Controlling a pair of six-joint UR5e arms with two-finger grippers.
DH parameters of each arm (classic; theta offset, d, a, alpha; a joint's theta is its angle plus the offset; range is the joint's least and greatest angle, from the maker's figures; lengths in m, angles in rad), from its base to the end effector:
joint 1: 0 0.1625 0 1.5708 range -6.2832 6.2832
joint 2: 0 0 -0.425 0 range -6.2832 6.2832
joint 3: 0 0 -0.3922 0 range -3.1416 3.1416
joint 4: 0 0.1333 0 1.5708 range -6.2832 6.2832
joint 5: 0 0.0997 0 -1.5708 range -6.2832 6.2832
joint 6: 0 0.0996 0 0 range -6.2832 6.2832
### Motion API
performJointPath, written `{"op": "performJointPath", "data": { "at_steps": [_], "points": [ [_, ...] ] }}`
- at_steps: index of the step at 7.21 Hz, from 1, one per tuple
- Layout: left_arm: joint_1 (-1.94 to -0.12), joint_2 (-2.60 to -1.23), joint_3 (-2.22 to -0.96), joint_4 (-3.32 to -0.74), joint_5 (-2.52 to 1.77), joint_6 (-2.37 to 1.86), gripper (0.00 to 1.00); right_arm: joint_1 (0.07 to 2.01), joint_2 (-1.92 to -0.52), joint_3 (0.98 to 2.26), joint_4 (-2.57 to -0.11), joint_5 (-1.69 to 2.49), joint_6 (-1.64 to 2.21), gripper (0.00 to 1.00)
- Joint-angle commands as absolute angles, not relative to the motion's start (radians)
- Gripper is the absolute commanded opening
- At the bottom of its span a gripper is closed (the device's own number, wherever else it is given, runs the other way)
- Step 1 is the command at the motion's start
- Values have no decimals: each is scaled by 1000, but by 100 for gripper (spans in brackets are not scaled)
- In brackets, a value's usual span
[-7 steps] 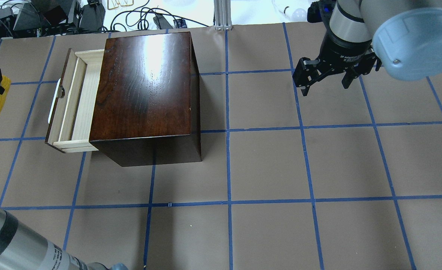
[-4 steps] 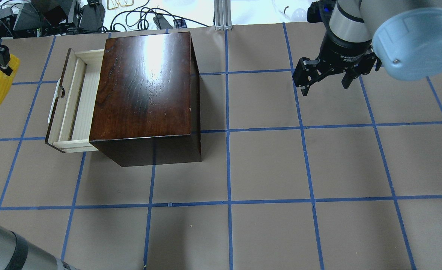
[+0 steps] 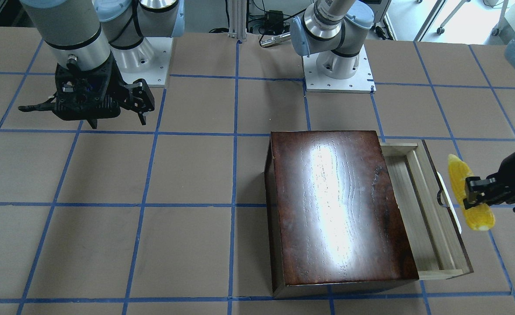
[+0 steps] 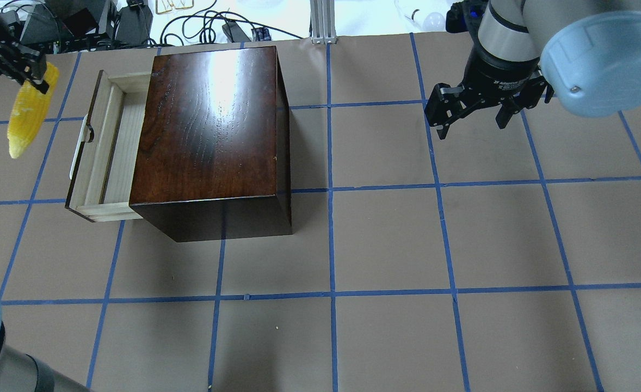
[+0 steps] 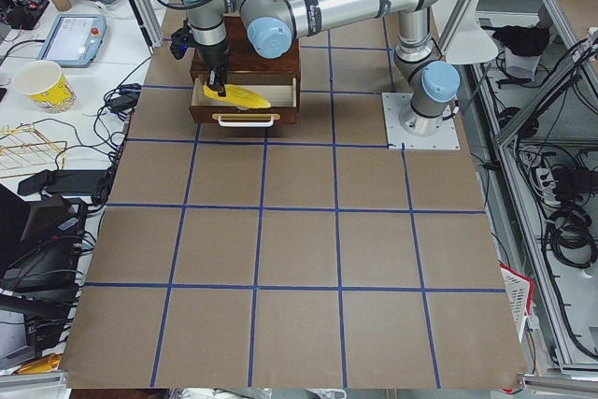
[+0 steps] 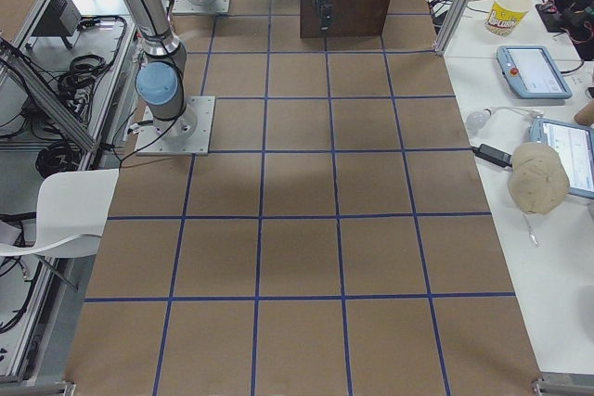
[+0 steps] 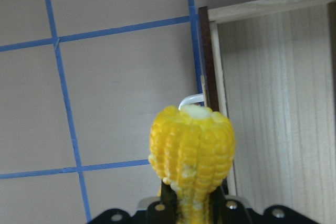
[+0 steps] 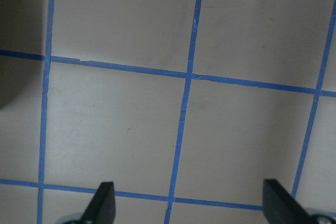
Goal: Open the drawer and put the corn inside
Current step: 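Lift the corn and carry it over the open drawer with the left gripper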
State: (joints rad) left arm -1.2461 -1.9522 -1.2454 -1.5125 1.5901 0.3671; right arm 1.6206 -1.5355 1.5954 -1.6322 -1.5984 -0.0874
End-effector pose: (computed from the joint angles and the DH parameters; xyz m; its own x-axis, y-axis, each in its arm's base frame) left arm 0.0828 -0.6577 0.4357 -0.9989 0.0424 -0.0188 0.0423 0.9991 0.0048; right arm 0.1556 -0.4992 0.4643 -0.9902 -0.1367 0.0276 -0.1367 0.9906 0.0009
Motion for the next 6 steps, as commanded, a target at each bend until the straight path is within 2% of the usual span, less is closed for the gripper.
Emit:
{"op": "performJointPath", "data": {
  "at_steps": [1, 6],
  "points": [
    [-1270, -1976, -1267, -1511, 1523, 257, 0, 1621, -1536, 1595, -1632, -1598, -87, 100],
    [-1270, -2026, -1335, -1502, 1522, 272, 0, 1621, -1536, 1595, -1632, -1598, -87, 100]
  ]
}}
